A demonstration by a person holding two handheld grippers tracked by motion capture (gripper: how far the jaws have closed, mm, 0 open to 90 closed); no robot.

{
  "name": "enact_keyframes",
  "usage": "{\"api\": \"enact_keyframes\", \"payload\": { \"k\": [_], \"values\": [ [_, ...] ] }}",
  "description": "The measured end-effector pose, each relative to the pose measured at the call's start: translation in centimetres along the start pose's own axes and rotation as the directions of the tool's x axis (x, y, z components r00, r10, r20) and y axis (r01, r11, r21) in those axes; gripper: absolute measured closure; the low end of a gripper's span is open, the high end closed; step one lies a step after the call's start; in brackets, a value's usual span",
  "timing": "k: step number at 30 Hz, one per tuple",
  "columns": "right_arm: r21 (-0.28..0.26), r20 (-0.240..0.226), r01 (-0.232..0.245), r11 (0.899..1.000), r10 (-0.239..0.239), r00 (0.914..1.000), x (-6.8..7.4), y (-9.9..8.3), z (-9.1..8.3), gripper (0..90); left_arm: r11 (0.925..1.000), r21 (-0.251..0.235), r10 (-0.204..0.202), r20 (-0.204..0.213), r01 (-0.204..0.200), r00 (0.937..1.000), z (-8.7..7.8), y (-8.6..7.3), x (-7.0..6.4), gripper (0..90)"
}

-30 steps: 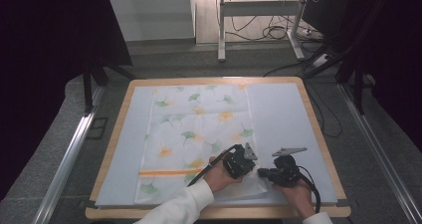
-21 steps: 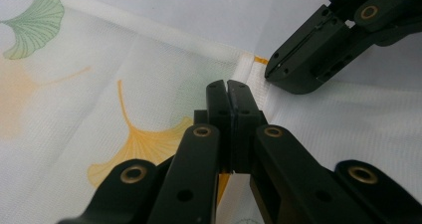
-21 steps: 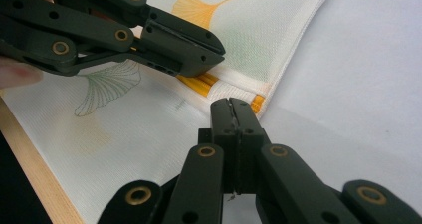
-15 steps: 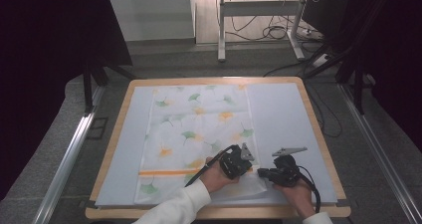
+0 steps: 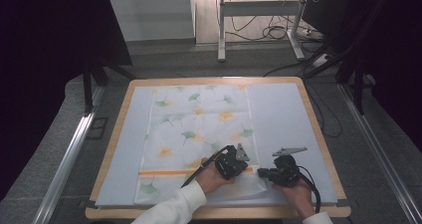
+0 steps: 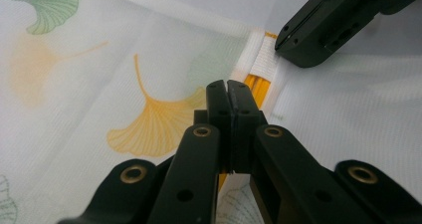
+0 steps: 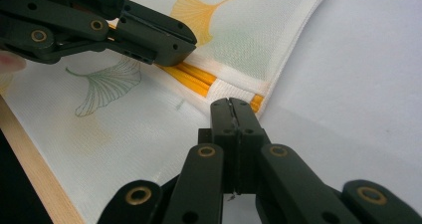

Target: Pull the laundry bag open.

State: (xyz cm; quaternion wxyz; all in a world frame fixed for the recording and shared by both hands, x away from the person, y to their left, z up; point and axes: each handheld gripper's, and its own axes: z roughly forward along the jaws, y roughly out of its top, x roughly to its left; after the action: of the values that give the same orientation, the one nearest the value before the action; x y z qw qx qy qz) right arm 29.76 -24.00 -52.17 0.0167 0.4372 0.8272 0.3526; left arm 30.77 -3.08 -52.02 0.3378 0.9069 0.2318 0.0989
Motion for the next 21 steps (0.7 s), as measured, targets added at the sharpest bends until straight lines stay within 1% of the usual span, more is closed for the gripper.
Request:
{"api": "enact_keyframes", "payload": {
  "k": [11, 21],
  "values": [
    [0.002, -0.005, -0.002, 1.0, 0.002, 1.0, -0.1, 0.0, 0.0, 89.3, 1.0, 0.007, 0.007, -0.012, -0.007, 0.9999, -0.4, -0.5, 0.1, 90.0],
    [0.001, -0.009, -0.008, 1.0, 0.008, 0.9999, -0.1, 0.0, 0.0, 89.3, 0.9999, 0.011, -0.003, -0.016, 0.003, 0.9999, -1.0, -1.2, 0.6, 90.0]
  ]
}}
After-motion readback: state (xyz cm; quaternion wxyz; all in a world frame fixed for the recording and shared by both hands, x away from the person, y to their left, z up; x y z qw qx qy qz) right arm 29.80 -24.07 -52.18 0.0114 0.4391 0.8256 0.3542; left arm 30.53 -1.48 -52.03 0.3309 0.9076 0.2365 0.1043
